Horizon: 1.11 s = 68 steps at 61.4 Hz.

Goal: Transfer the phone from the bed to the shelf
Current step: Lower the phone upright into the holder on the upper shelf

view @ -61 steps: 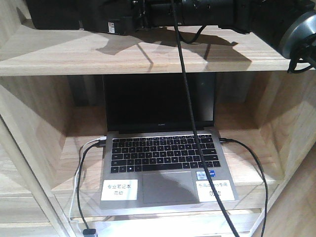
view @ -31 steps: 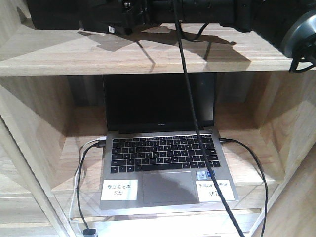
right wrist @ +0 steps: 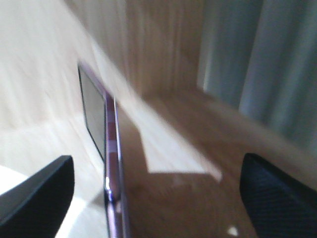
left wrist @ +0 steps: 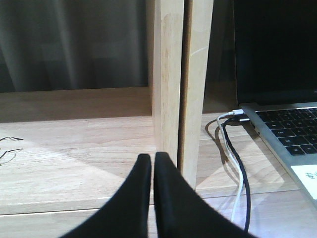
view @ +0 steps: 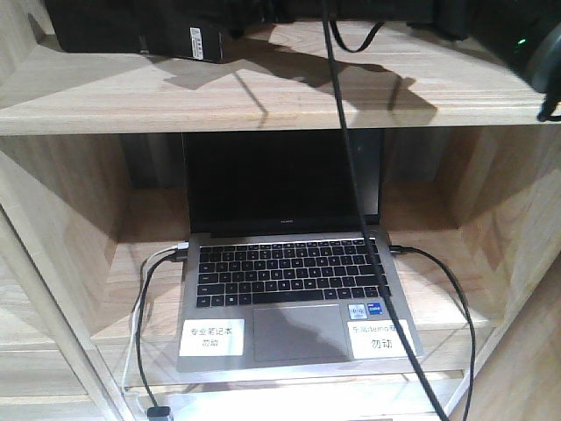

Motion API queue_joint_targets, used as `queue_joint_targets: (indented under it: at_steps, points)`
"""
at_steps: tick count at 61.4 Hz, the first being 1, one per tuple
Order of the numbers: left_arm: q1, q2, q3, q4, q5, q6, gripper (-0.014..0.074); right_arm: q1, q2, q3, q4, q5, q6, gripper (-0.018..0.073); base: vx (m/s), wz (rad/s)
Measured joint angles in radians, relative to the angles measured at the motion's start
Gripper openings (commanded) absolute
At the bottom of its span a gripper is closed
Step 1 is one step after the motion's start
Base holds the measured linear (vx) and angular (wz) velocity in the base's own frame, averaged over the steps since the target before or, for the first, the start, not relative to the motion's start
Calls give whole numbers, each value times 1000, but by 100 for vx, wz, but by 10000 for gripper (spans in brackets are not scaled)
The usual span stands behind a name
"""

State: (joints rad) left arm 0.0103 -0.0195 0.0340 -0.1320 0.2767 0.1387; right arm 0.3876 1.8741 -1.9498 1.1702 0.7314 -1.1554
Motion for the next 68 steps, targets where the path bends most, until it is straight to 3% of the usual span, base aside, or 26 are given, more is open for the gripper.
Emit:
queue_joint_targets:
  at_steps: [16, 25, 34, 45, 57, 68]
  points:
    - [0, 0, 0, 0, 0, 0, 1, 0, -56, 0, -1, 0, 0, 558, 0, 0]
    - [0, 0, 0, 0, 0, 0, 1, -1, -103, 0, -2, 0, 0, 454, 0, 0]
    - [0, 0, 0, 0, 0, 0, 1, -7, -156, 0, -31, 4, 20, 252, 0, 0]
    - [0, 0, 0, 0, 0, 0, 1, -11, -222, 0, -185, 47, 125, -15, 0, 0]
    - [0, 0, 0, 0, 0, 0, 1, -11, -271, 0, -344, 150, 256, -9, 0, 0]
    - [0, 0, 0, 0, 0, 0, 1, -11, -294, 0, -422, 272, 319, -5, 0, 0]
